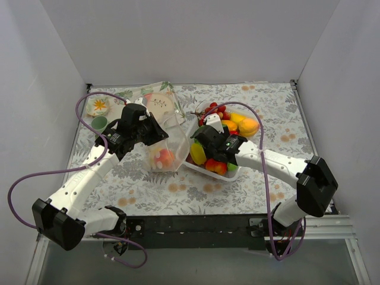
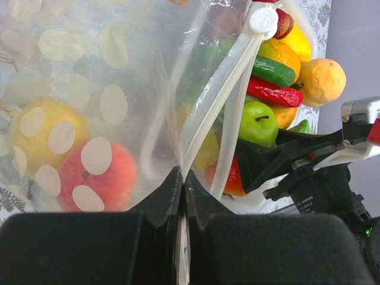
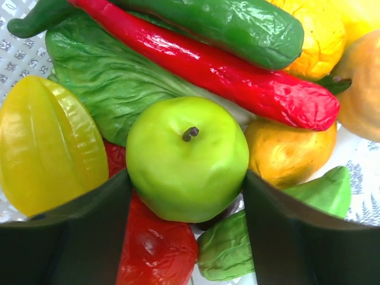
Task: Place the food in the zip-top bag and seal the zipper
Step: Pick up the fake fruit from the bin, then place the fake vegetable in the zipper food storage bag.
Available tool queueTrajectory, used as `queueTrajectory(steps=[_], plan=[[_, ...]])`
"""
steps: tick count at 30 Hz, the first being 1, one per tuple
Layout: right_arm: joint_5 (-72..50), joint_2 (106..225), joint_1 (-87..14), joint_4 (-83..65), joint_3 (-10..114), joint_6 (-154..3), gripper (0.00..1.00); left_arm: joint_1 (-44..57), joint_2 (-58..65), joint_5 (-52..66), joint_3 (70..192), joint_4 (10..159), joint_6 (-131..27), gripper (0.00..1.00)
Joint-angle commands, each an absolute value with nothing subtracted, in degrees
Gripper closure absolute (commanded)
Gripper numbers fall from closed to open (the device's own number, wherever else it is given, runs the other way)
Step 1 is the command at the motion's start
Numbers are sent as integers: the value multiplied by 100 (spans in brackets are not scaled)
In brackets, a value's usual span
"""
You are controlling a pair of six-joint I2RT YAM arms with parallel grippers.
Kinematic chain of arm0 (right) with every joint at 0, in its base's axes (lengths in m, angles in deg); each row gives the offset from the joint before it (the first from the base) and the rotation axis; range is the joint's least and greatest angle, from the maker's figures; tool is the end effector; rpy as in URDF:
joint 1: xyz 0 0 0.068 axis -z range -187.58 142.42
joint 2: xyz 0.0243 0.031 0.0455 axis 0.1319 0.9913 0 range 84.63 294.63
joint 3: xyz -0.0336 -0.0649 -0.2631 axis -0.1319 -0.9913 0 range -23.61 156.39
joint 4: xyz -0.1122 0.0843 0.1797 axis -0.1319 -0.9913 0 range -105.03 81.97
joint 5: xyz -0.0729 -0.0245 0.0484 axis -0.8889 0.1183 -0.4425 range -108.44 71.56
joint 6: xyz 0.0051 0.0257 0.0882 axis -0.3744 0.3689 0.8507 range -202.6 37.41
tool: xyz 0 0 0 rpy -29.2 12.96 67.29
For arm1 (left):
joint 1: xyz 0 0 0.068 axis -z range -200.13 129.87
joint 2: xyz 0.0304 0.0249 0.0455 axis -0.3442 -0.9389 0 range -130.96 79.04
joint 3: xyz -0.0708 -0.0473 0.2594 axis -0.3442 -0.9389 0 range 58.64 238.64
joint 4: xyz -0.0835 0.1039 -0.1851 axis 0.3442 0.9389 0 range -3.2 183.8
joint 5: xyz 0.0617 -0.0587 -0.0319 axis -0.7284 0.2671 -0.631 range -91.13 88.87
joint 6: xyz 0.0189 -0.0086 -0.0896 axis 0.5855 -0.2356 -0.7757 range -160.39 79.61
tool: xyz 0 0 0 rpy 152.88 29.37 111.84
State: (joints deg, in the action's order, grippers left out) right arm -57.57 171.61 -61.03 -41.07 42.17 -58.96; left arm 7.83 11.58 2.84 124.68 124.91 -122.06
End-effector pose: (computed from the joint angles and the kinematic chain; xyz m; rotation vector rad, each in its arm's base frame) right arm 0.2224 0.2126 0.2457 -0.3286 2.2334 -0.1726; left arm 0.2180 -0.1222 0.3128 -1.0930 2.2492 -1.0130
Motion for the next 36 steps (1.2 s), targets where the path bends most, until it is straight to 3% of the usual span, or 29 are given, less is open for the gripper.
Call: queueTrajectory(steps=[1, 4, 12, 25, 34, 36], plan=[[-6098, 16918, -6058, -4019, 4389, -5877, 44, 764, 1286, 406, 12456, 12460, -12116, 100], [-6116, 16813, -6049, -4229, 4644, -5921, 58, 764, 1277, 423, 12421, 12433, -12116, 100], [-5730, 16357, -6058, -4573, 5294, -5992, 64, 764, 1225, 450, 12386, 12337, -12151, 100], [-3454, 16197, -6347, -3441, 5787, -6019, 64, 764, 1084, 634, 12482, 12257, -12195, 100], [-2987, 16592, -6576, -2930, 5620, -5860, 61, 764, 1093, 661, 12535, 12293, -12195, 100], [-3004, 16750, -6620, -2904, 5629, -5860, 54, 764, 1110, 670, 12526, 12293, -12195, 100]])
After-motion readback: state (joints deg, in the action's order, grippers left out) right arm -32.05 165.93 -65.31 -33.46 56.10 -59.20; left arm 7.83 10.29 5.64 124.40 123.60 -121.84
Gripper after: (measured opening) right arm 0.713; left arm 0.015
